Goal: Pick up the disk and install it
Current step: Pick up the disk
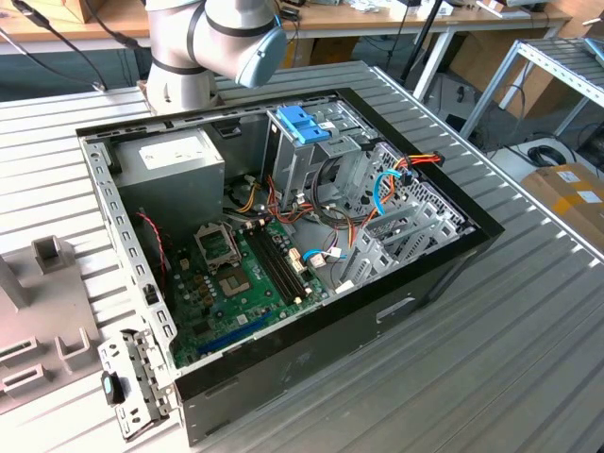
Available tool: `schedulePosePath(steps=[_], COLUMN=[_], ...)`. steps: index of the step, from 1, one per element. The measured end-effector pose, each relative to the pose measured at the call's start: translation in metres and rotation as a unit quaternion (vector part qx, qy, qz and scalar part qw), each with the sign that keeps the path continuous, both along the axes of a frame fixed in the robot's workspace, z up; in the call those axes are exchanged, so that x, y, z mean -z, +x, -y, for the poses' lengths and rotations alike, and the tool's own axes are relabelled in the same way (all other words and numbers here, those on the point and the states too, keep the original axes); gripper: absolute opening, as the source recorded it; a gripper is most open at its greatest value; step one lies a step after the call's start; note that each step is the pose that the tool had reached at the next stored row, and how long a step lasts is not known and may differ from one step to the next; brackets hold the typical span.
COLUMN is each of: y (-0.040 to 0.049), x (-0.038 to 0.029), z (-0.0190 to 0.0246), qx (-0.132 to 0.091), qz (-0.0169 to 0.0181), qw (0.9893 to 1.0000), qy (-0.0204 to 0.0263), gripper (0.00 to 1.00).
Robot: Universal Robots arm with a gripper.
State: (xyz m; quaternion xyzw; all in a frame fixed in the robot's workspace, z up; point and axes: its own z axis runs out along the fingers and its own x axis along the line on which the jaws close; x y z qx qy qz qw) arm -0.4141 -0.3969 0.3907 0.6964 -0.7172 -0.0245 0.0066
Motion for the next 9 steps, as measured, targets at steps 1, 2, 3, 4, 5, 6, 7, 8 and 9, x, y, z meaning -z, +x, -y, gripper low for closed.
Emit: schedulePosePath(steps=[1,2,3,4,5,6,7,8,9], y=[0.0001,0.0,0.0,0.0,0.0,0.0,0.0,0.0,-0.0001], x=[0.0004,0.0011,0.0015,0.0019,0.0022,0.0031,0.0037,0.004,0.0047], z=[-0.0007,-0.0018,-0.0028,-0.0042,-0.005,-0.0061,-0.0065,-0.0067,-0.007], qx=[0.0,0.0,0.0,0.0,0.0,0.0,0.0,0.0,0.0], qz=[-0.0001,0.0,0.0,0.0,0.0,0.0001,0.0002,0.0002,0.0], qw=[1.0,1.0,1.0,1.0,1.0,1.0,1.0,1.0,1.0], qy=[0.0001,0.0002,0.0003,0.0005,0.0006,0.0011,0.0014,0.0016,0.0019], gripper=[0.48,0.48,0.48,0.48,0.48,0.48,0.48,0.48,0.48])
